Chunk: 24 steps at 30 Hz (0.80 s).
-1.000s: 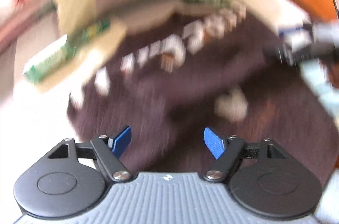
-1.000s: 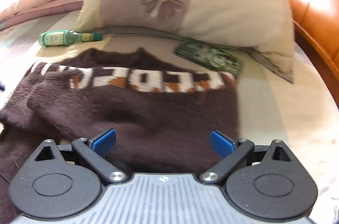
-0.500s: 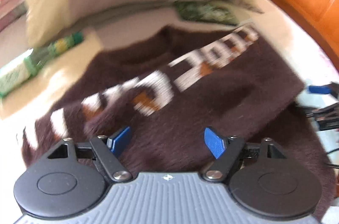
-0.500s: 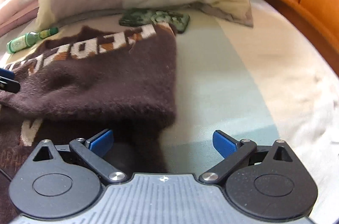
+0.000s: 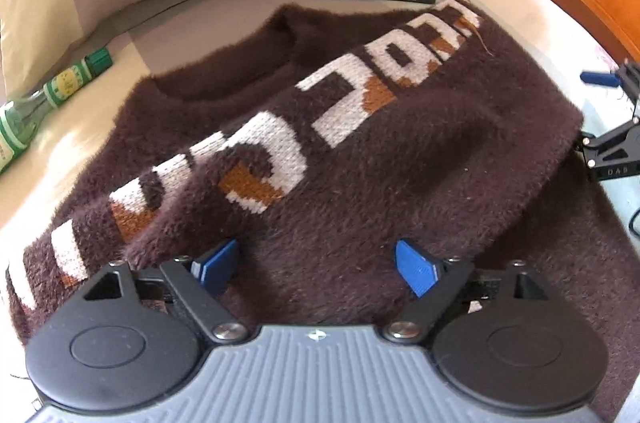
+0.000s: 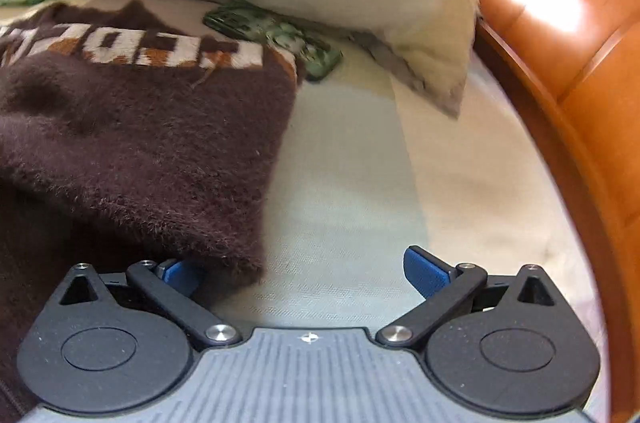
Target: Fold clothes
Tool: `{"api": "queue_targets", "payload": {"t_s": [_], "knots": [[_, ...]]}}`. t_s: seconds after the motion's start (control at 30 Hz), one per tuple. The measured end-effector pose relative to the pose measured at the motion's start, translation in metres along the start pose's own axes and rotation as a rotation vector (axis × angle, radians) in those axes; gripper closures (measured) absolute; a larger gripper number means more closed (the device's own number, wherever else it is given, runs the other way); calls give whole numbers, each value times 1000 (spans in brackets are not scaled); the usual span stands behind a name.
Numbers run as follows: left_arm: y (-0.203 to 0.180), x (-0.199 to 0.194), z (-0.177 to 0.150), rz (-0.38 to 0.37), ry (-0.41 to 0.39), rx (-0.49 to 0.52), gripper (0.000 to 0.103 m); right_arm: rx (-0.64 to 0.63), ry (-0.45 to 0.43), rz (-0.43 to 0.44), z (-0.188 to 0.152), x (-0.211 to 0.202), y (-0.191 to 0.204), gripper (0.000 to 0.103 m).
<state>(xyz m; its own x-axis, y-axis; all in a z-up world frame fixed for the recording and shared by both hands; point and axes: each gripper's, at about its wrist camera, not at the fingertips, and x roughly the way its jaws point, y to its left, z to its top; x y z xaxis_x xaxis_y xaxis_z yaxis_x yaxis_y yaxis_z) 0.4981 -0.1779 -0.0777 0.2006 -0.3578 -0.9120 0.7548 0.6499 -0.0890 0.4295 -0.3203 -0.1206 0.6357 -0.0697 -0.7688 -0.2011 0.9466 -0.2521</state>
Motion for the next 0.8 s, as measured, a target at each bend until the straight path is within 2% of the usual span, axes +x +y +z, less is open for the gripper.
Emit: {"api": "queue_targets", "payload": {"t_s": [0.07, 0.2, 0.23, 0.3, 0.37, 0.43, 0.5, 0.57, 0.63, 0.7, 0.8], "knots": [[0, 0, -1, 2, -2, 11, 16, 62, 22, 25, 0, 1, -5, 0], [2, -1, -2, -5, -4, 15, 16, 87, 29, 53, 11, -26, -12, 1], [3, -1, -2, -8, -5, 14, 16, 90, 8, 69, 14, -37, -12, 2], [3, -1, -2, -11, -5, 16, 16, 119, -82, 170, 23, -59, -16, 2], [4, 0, 0, -13, -2, 18, 16, 116, -148, 225, 36, -67, -14, 3], [5, 1, 1, -16, 2, 22, 16, 100, -190, 305, 46, -64, -7, 10], [7, 0, 2, -22, 8, 26, 16, 116, -168, 390, 49, -47, 2, 15], [9, -1, 3, -25, 16, 29, 16, 112, -82, 414, 41, -22, 12, 15], [12, -5, 5, -16, 33, 17, 17, 82, -16, 397, 26, -4, 19, 14], [8, -16, 13, -12, 28, 12, 20, 75, -54, 404, 19, -7, 17, 14], [-6, -34, 30, -70, -65, 34, 19, 75, -47, 407, 22, -6, 18, 12]]}}
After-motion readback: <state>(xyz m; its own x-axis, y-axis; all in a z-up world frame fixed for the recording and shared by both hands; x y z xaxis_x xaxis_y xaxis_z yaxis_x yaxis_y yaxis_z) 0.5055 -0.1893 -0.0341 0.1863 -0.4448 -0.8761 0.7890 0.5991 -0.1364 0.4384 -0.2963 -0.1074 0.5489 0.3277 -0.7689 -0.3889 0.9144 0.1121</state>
